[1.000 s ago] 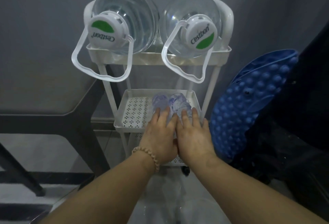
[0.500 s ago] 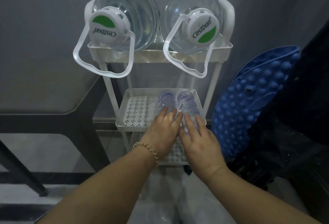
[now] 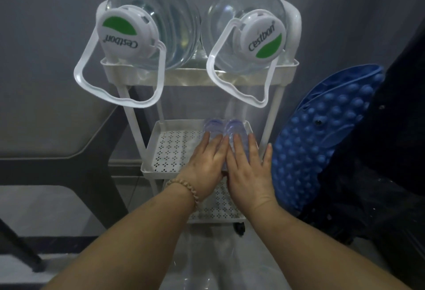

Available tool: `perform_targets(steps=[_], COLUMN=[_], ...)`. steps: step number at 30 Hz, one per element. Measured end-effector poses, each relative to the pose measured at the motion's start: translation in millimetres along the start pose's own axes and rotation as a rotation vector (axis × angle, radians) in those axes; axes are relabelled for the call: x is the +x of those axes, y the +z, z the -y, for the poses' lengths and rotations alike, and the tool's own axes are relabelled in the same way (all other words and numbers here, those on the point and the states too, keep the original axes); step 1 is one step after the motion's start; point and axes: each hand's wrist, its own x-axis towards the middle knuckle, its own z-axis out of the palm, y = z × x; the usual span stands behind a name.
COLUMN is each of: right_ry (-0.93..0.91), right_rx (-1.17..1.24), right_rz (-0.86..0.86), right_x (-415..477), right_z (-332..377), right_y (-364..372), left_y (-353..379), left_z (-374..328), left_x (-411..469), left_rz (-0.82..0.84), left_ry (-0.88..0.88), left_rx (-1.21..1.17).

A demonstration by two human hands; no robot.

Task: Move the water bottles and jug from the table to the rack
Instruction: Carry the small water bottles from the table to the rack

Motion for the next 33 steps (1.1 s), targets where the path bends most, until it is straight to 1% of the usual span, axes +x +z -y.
perform_targets(steps=[1,4,7,10,13,16,18,19,22,23,24,25,26,29,30,33], right_ry=[0.01,0.027,0.083,0.096,0.082,0.076,0.086,0.083,0.074,0.083,0.065,0.064,0.063,0.054,0.064,0.05], right_rx=[0.008,0.069,0.14,0.155,0.175,0.198,0.196,0.197,0.19,0.186,0.191,0.188,0.213,0.252,0.28,0.338], right_rz=[0.0,-0.003,-0.007,-0.018,-0.022,0.006,-0.009,0.021,0.028,0.098,0.096,0.104,0.087,0.148,0.195,0.257], right_x=[1.9,3.0,-4.6,-12.8,-14.8,-13.4,-13.4,-13.4,-27.6,-31.9,-35.9,-48.2,-54.0,-72.7,-77.9,-91.7], right_z=[1.0,8.3,12.4,11.8,14.9,19.9,22.6,22.8,29.8,34.9,37.0,42.3,44.8,58.6,64.5,74.3], right_y=[2.7,12.2,24.2,30.7,30.7,24.0,16.6,11.3,-16.0,-43.3,-52.3,-65.3,-71.8,-134.3,-170.4,-266.3], left_y=[1.3,14.6,22.1,16.4,12.2,2.8,-9.5,-16.1,-38.3,-64.8,-70.8,-82.9,-84.8,-143.1,-177.2,-265.0], left_z=[3.6,15.8,16.8,9.3,7.9,-1.6,-11.1,-13.6,-27.4,-32.2,-35.6,-41.9,-43.9,-57.4,-65.3,-89.0], left_x=[0.5,0.0,-3.4,-7.0,-8.5,-14.3,-17.1,-17.2,-27.4,-34.9,-40.8,-54.5,-64.2,-95.5,-105.4,-134.8], left_rz=[0.02,0.148,0.193,0.172,0.157,0.137,0.07,0.077,0.126,0.217,0.195,0.204,0.155,0.187,0.208,0.259], left_ry=[0.008,0.041,0.029,-0.002,0.059,-0.05,-0.075,-0.091,-0.127,-0.151,-0.129,-0.149,-0.167,-0.26,-0.291,-0.314], left_rx=[-0.005,0.037,0.031,-0.06,0.001,-0.031,0.045,0.095,0.2,0.201,0.222,0.227,0.22,0.178,0.151,0.157])
